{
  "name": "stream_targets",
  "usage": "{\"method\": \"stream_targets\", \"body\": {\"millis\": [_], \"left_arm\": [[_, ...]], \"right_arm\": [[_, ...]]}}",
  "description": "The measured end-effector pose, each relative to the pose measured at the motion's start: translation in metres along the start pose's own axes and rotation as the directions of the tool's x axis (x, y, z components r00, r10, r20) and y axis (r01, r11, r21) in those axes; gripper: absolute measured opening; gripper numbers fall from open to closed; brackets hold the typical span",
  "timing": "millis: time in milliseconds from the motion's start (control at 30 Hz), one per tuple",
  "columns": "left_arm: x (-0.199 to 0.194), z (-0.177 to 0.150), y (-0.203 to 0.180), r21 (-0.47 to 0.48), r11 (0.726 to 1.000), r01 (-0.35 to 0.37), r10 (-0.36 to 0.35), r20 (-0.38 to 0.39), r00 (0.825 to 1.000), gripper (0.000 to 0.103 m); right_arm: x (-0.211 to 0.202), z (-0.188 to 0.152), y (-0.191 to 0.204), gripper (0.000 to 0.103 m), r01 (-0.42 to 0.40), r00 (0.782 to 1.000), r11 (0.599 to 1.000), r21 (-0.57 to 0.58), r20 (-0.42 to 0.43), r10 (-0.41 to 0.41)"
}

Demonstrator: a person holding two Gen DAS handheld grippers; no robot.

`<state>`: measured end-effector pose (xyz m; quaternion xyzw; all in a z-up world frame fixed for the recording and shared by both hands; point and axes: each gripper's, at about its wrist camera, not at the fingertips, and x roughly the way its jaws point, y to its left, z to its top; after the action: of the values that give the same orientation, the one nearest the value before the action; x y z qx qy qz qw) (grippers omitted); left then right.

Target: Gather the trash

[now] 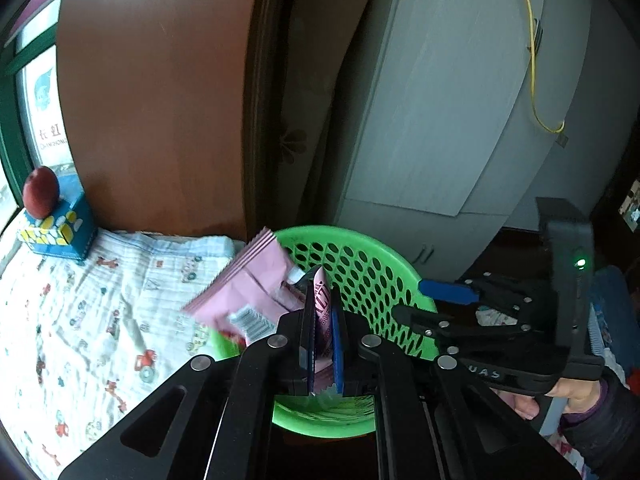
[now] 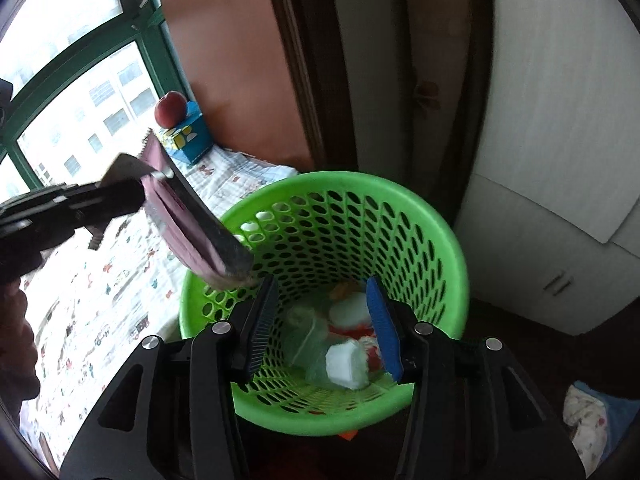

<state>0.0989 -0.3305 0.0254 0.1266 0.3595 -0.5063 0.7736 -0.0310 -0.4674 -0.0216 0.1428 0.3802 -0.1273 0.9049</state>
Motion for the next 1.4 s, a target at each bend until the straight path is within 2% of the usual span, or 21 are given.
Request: {"method": "stream_targets", "body": {"millis": [333, 433, 567, 667, 767, 933, 1133, 1400], "left_arm": [[0.028, -0.012, -0.005, -0.012, 1.0, 0.003, -0.003, -0.069, 0.998, 0.009], [0.033, -0.017, -0.005, -0.03, 1.0, 0.006, -0.008, -0.086, 0.996, 0.02], [0.035, -0.024, -0.006, -0.046, 0.999, 0.005, -0.009, -0.094, 0.996, 0.042], [0.032, -0.028, -0.003, -0.066, 0.998, 0.002, -0.008, -0.092, 0.996, 0.049], [0.027, -0.032, 0.005, -0.092, 0.996, -0.012, 0.004, -0.084, 0.996, 0.055], [0.009, -0.043, 0.018, -0.13, 0.989, -0.067, 0.059, -0.067, 0.996, 0.063], [-0.022, -0.054, 0.033, -0.164, 0.974, -0.16, 0.158, -0.022, 0.987, 0.081], [-0.067, -0.075, 0.053, -0.227, 0.935, -0.274, 0.287, 0.028, 0.957, 0.09]], "right_arm": [[-0.011, -0.009, -0.016, 0.054, 0.009, 1.0, 0.999, 0.03, 0.015, -0.009], [-0.013, -0.013, -0.017, 0.054, 0.01, 1.0, 0.999, 0.037, 0.013, -0.011], [-0.015, -0.016, -0.018, 0.054, 0.011, 1.0, 0.999, 0.046, 0.01, -0.011], [-0.016, -0.017, -0.017, 0.055, 0.008, 1.0, 0.999, 0.049, 0.007, -0.009], [-0.018, -0.019, -0.014, 0.06, 0.001, 1.0, 0.999, 0.049, 0.008, -0.001], [-0.02, -0.021, 0.001, 0.067, 0.001, 1.0, 1.0, 0.024, 0.009, -0.002], [-0.02, -0.019, 0.026, 0.077, -0.012, 1.0, 1.0, -0.015, 0.01, 0.013], [-0.021, -0.017, 0.066, 0.087, -0.042, 0.999, 0.997, -0.071, 0.02, 0.044]]}}
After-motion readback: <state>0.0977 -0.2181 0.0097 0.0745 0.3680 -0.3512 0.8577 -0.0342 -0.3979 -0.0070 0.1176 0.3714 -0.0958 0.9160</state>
